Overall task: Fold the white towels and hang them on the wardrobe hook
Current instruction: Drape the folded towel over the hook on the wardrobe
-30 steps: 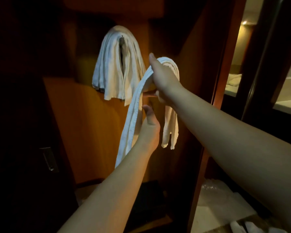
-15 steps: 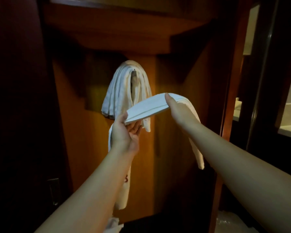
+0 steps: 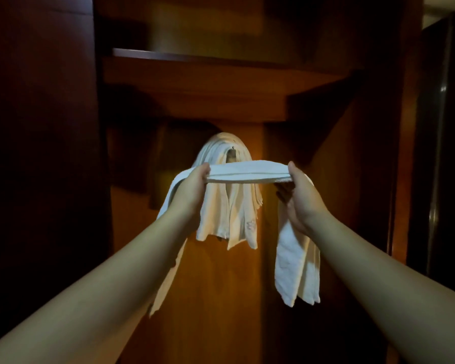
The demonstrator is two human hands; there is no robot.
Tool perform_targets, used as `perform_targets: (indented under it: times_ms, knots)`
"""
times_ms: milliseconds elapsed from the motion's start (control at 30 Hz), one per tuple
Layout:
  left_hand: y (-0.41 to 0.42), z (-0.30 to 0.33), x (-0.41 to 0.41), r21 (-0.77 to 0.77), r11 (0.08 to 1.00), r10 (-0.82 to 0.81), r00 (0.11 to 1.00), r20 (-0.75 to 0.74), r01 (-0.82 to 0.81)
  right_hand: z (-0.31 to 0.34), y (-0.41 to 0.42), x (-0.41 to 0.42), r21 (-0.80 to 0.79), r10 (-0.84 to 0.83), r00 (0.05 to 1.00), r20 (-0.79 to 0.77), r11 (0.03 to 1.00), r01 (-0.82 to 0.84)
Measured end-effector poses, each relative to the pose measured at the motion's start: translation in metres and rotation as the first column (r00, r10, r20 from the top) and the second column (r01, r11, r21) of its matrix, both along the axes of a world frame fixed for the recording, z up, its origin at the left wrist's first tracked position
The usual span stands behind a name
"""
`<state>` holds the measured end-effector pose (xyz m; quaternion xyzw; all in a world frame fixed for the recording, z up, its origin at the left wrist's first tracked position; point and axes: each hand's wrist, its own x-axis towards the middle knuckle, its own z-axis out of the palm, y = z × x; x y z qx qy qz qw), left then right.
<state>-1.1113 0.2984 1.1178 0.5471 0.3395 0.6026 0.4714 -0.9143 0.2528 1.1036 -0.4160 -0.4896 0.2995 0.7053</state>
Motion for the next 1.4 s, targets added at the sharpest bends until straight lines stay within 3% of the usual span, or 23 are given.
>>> perform_targets:
  times_ms: [133,367,567,700,900,1167,1400]
  knots:
    - [0.040,0.033,0.002,0.083,0.996,-0.005,0.996,-0.086,0.012,0.037,0.042,0.015,0.010,-0.139,0.975,0.172,0.990,0.140]
    - [0.119,0.087,0.019,0.157,0.987,-0.002,0.986,-0.164,0.028,0.095,0.111,0.040,0.002,-0.227,0.902,0.368,0.970,0.244]
    - [0.181,0.107,0.038,0.182,0.983,0.063,0.981,-0.185,-0.029,0.117,0.208,0.066,-0.008,-0.170,0.935,0.313,0.983,0.181]
    - [0.217,0.099,0.038,0.115,0.990,0.102,0.977,-0.187,-0.081,0.112,0.286,0.090,-0.014,-0.091,0.944,0.318,0.995,0.101]
    - [0.244,0.088,0.035,0.031,0.991,0.133,0.982,-0.135,-0.130,0.101,0.286,0.069,-0.028,-0.047,0.916,0.399,0.998,0.064]
    - [0.257,0.087,0.061,-0.031,0.996,0.087,0.994,-0.065,-0.089,0.093,0.319,0.101,-0.002,-0.105,0.939,0.326,0.994,0.112]
    - [0.249,0.061,0.052,-0.053,0.982,0.184,0.983,0.018,-0.183,0.073,0.303,0.069,-0.067,-0.105,0.889,0.446,0.986,0.151]
